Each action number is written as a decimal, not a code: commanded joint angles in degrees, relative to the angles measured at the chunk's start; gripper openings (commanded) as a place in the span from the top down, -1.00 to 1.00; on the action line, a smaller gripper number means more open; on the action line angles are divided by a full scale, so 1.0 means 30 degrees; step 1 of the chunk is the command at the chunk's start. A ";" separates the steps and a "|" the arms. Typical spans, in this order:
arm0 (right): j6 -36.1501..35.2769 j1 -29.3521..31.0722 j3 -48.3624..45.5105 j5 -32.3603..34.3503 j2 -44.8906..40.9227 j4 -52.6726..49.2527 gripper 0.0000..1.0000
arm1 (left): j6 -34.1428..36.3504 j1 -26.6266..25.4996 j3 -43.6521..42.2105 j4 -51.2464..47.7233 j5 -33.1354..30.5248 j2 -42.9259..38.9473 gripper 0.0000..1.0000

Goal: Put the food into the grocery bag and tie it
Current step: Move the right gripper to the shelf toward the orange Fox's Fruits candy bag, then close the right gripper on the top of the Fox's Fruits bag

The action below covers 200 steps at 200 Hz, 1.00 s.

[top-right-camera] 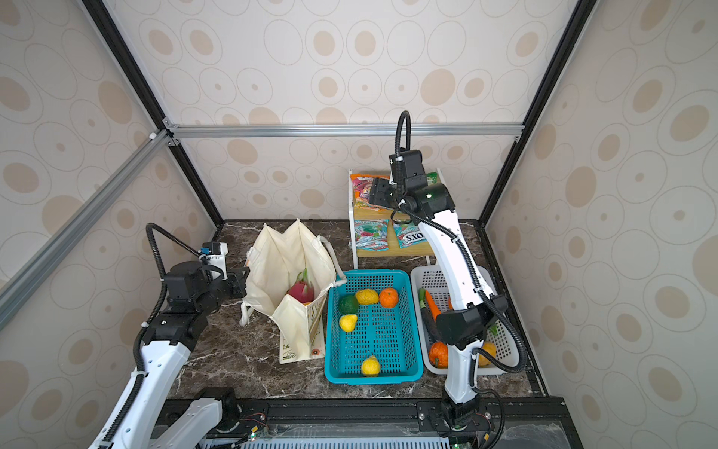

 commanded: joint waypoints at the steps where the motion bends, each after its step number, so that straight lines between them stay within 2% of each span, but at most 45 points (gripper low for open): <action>1: -0.0178 -0.0094 -0.0858 0.0259 -0.0887 0.0115 -0.45 | -0.0193 0.0096 -0.0132 0.0303 0.0232 -0.0281 1.00; 28: -0.0311 -0.0243 -0.1487 0.0923 -0.1206 0.0215 -0.45 | -0.0306 0.0078 -0.0217 0.0426 0.0309 -0.0193 1.00; 92: -0.0120 -0.0857 -0.3029 -0.0191 -0.1870 0.0900 -0.47 | -0.0174 0.0092 -0.0718 0.0467 0.0117 -0.0272 1.00; 149: 0.0921 -0.0869 -0.4045 -0.2580 -0.2205 0.1817 -0.44 | -0.0376 0.0088 -0.0849 0.0674 0.0232 -0.0233 1.00; 200: 0.1513 -0.0942 -0.5779 -0.1945 -0.3493 0.2690 -0.45 | -0.0410 0.0092 -0.0996 0.0649 0.0248 -0.0331 1.00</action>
